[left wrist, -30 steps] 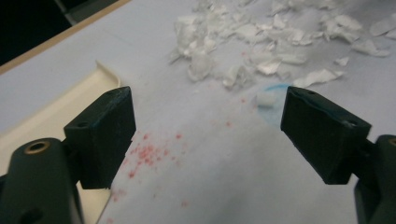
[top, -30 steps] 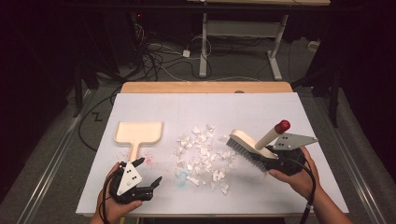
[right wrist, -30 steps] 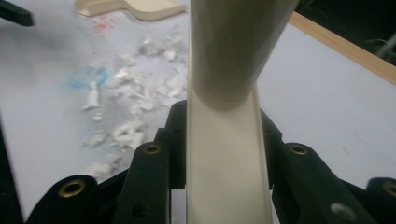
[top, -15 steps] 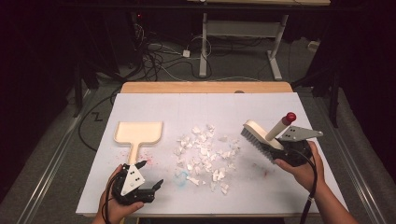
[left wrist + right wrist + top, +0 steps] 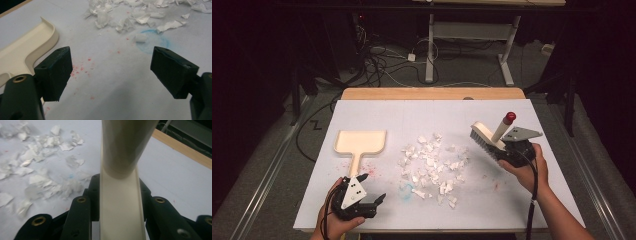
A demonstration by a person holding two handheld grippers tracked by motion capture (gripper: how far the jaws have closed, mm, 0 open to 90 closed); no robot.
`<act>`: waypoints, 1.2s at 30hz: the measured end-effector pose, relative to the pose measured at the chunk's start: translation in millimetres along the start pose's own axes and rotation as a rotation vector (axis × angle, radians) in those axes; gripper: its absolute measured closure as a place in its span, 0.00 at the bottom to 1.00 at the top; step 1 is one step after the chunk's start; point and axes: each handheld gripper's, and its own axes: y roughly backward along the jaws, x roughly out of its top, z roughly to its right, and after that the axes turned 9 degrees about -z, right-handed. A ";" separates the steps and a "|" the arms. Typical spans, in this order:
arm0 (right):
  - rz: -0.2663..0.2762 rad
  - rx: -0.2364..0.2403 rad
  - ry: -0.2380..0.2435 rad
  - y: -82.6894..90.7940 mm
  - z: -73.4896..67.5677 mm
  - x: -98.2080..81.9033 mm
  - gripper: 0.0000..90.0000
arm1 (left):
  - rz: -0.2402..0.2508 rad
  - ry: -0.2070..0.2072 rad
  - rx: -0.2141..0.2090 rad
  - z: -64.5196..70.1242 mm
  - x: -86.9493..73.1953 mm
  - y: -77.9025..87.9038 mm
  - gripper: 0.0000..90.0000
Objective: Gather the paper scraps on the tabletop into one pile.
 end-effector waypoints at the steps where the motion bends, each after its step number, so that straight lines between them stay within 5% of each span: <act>1: -0.006 -0.011 0.006 -5.5 0.4 3.0 0.75 | 0.003 -0.010 0.008 -0.2 0.4 -1.0 0.19; 6: -0.065 -0.057 0.045 -37.9 -4.2 18.0 0.75 | -0.016 0.000 0.002 0.7 0.2 -2.9 0.19; 14: -0.085 -0.021 0.082 -55.0 -32.1 32.2 0.75 | -0.031 -0.018 -0.008 3.4 0.0 -4.6 0.19; 23: -0.076 0.074 0.131 -46.5 -59.0 32.4 0.75 | -0.038 -0.024 -0.008 3.5 -0.9 -4.5 0.19; 30: -0.067 0.152 0.242 -27.4 -93.4 28.5 0.75 | -0.043 -0.029 -0.012 4.7 -0.2 -4.9 0.19; 36: -0.031 0.141 0.263 -12.7 -97.4 30.8 0.75 | -0.037 -0.025 -0.011 4.5 -0.5 -3.5 0.19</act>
